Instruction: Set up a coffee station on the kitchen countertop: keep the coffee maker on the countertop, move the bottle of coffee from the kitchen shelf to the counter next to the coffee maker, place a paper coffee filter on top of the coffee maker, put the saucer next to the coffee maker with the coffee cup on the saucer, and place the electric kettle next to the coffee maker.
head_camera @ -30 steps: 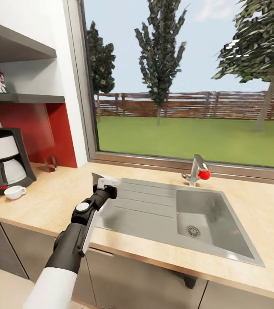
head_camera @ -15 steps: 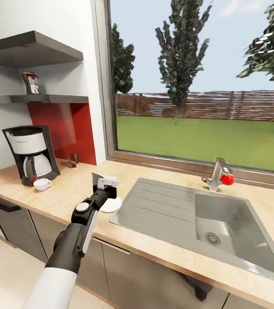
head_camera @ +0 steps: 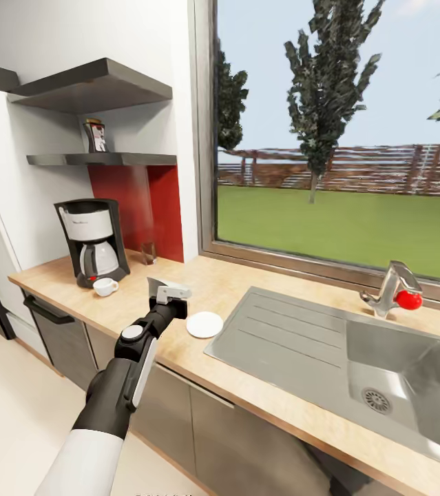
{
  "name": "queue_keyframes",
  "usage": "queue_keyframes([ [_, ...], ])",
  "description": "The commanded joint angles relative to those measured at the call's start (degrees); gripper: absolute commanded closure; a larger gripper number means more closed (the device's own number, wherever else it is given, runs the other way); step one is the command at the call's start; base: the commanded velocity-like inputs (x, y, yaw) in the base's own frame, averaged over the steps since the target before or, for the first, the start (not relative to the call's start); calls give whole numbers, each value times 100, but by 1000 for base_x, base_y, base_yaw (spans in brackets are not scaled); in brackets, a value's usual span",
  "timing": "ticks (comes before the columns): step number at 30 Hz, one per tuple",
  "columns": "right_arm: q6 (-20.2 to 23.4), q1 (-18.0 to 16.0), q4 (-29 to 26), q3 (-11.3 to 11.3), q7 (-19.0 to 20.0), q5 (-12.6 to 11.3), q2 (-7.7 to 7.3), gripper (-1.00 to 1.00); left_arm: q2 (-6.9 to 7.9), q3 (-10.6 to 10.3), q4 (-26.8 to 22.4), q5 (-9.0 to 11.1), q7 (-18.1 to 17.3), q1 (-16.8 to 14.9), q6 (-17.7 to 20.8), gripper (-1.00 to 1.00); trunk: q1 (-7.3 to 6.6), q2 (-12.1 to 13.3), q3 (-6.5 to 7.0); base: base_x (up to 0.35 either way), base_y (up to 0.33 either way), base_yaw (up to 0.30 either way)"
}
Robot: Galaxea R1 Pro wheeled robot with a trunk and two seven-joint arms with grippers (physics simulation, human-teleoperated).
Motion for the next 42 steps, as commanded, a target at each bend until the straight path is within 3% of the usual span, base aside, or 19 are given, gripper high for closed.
queue_keyframes([
  [1, -17, -2, 2, 17, 0, 2, -3, -100, -4, 6, -6, -81, -28, -5, 19, 100, 0, -5, -8, 0, 0, 271],
  [42, -16, -2, 2, 17, 0, 2, -3, -100, -4, 6, -6, -81, -28, -5, 19, 100, 0, -5, -8, 0, 0, 271],
])
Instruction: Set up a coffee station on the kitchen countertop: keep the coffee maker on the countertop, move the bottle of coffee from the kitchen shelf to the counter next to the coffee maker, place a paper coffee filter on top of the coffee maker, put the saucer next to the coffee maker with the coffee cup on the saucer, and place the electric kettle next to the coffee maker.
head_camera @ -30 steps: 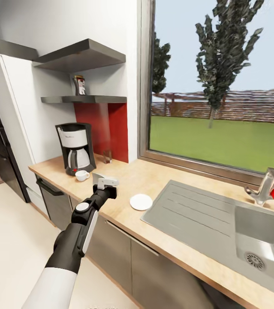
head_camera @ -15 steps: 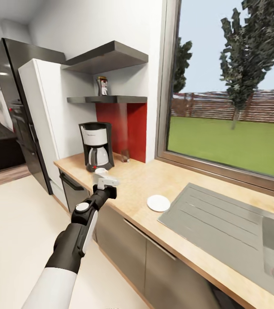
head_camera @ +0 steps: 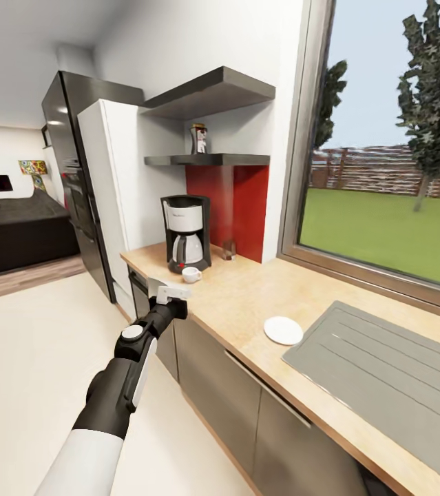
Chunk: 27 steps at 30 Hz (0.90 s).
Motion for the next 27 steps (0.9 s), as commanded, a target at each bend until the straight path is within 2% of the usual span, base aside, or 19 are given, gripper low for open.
queue_keyframes([
  [1, -17, -2, 2, 17, 0, 2, -3, -100, -4, 6, -6, -81, -28, -5, 18, 100, 1, -5, -8, 0, 0, 271],
  [7, -13, -2, 2, 17, 0, 3, -4, -100, -4, 6, -6, -81, -28, -5, 18, 100, 1, -5, -8, 0, 0, 149],
  [17, -11, -2, 2, 9, 0, 8, -14, -100, -4, 6, -6, -81, -28, -5, 18, 100, 1, -5, -8, 82, 109, 8],
  [27, -11, -2, 10, 13, -5, 4, -4, -100, -4, 6, -6, -81, -28, -5, 23, 100, 1, -5, -8, 15, 21, 0],
])
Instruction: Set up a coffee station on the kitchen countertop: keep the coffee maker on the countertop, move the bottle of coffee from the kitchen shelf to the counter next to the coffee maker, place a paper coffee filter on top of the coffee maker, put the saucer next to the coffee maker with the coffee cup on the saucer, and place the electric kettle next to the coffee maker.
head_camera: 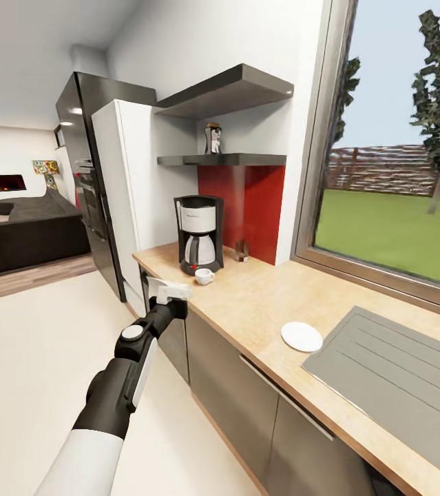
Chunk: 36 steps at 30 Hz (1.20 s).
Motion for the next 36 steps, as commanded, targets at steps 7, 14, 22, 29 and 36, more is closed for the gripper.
queue_keyframes([
  [7, -18, -4, 3, 11, 3, 1, -1, -100, -4, 7, -9, -80, -28, -4, 24, 100, 0, -5, -8, 0, 0, 0],
  [14, -18, -3, 5, 11, 5, 1, -6, -100, -4, -17, -429, -50, -35, -4, 956, 100, 0, -5, -8, 0, 0, 0],
  [22, -18, 0, 56, 23, 12, 12, -4, -100, -4, -73, -1276, -45, -49, -12, 2627, 100, 0, -5, -8, 0, 0, 0],
  [29, -18, 1, 118, 28, 13, 25, 17, -100, -4, -54, -1460, -45, -67, -394, 3536, 100, 0, -5, -8, 0, 0, 0],
  [36, -18, 4, 280, 40, 13, 35, 40, -100, -4, -23, -1360, -51, -101, -1467, 3797, 100, 0, -5, -8, 0, 0, 0],
])
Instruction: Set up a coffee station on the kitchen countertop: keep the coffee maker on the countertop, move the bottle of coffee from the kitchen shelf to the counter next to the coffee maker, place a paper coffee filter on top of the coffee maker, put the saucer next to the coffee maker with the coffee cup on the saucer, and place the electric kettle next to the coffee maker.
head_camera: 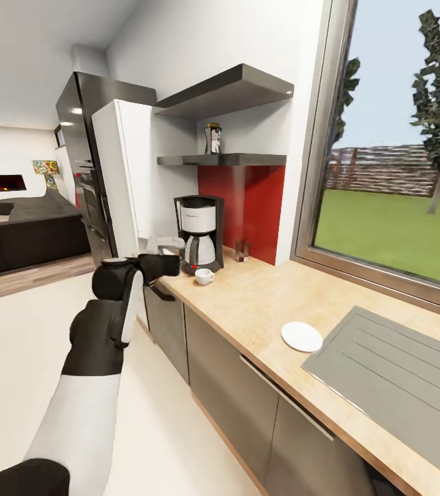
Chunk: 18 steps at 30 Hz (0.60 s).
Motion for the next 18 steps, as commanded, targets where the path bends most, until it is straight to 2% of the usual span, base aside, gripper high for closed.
queue_keyframes([
  [1, -18, -4, 13, 19, 1, 6, -1, -100, -2, 2, 33, -79, -52, -119, 27, 100, 1, -5, -8, 0, 0, 0],
  [5, -18, -4, 35, 19, 1, 6, 2, -100, -2, 7, 309, -84, -58, -589, 54, 100, 1, -5, -8, 0, 0, 0],
  [7, -18, -4, 45, 21, 1, 6, 6, -100, -2, 59, 771, -86, -61, -992, 66, 100, 1, -5, -8, 0, 0, 0],
  [8, -18, -4, 50, 22, 1, 6, 8, -100, -2, 234, 1436, -84, -62, -1471, 72, 100, 1, -5, -8, 0, 0, 0],
  [9, -18, -4, 51, 22, 1, 6, 8, -100, -2, 316, 1681, -83, -62, -1645, 73, 100, 1, -5, -8, 0, 0, 0],
  [10, -18, -4, 52, 23, 1, 7, 9, -100, -2, 474, 2201, -84, -63, -2012, 75, 100, 1, -5, -8, 0, 0, 0],
  [11, -18, -4, 53, 23, 1, 7, 9, -100, -2, 538, 2481, -85, -63, -2203, 75, 100, 1, -5, -8, 0, 0, 0],
  [12, -18, -4, 54, 23, 1, 7, 9, -100, 34, 634, 3069, -87, -63, -2594, 76, 100, 1, -5, -8, 0, 0, 0],
  [14, -18, -4, 54, 23, 1, 7, 9, -100, 139, 697, 3719, -86, -63, -3009, 77, 100, 1, -5, -8, 0, 0, 0],
  [15, -18, -4, 54, 23, 1, 7, 9, -100, 207, 720, 4066, -85, -63, -3220, 77, 100, 1, -5, -8, 0, 0, 0],
  [16, -18, -4, 55, 23, 1, 7, 10, -100, 351, 760, 4773, -82, -63, -3644, 78, 100, 1, -5, -8, 0, 0, 0],
  [17, -18, -4, 55, 23, 1, 7, 10, -100, 582, 822, 5696, -23, -63, -4223, 78, 100, 1, -5, -8, 0, 0, 0],
  [18, -18, -4, 55, 23, 1, 7, 10, -100, 656, 838, 5930, 16, -63, -4381, 78, 100, 1, -5, -8, 0, 0, 0],
])
